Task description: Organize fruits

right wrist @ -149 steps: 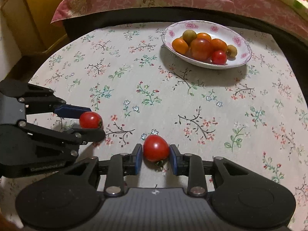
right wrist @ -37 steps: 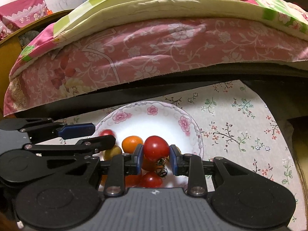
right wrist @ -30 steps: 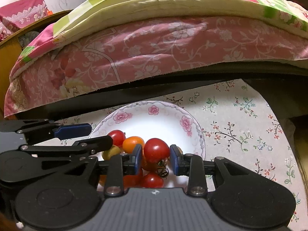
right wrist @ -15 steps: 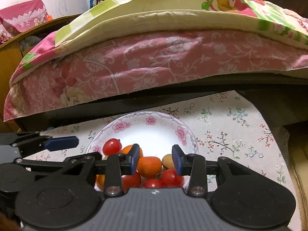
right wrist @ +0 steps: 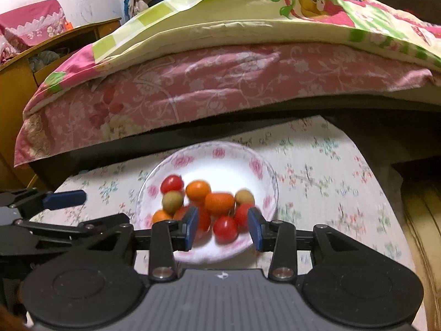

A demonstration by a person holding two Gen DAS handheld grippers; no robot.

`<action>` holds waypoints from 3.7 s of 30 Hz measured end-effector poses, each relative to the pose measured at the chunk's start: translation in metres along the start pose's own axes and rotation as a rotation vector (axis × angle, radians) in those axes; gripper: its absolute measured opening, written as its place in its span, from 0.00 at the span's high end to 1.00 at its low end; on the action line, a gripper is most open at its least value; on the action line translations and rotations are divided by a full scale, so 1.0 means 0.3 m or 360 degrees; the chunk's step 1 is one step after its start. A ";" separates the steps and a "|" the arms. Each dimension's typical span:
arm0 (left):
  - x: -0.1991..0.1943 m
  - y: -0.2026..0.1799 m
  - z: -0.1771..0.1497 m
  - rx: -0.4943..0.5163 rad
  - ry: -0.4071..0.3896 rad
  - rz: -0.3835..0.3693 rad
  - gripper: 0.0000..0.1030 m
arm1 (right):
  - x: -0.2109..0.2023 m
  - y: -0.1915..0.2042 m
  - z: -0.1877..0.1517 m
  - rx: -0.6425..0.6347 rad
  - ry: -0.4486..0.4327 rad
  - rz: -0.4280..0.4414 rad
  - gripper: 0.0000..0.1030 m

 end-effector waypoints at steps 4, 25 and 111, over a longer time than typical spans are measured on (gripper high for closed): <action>-0.062 -0.004 -0.032 -0.0030 -0.0005 0.0035 0.07 | -0.060 0.009 -0.060 0.0047 0.0019 0.0013 0.63; -0.303 -0.058 -0.264 -0.0093 0.0101 0.0255 0.00 | -0.294 0.082 -0.334 0.0109 0.0065 0.0040 0.56; -0.423 -0.114 -0.483 -0.0220 0.0358 0.0291 0.00 | -0.381 0.126 -0.596 0.0073 0.0234 -0.0020 0.55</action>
Point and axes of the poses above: each gripper's, at about its wrist camera, not at the fingertips, and x roughly the way its jaws point, y to its left, z to its top, the point moved 5 cm from there along x, roughly the way its jaws point, and after that the axes turned 13 degrees about x, right-handed, at the moved point
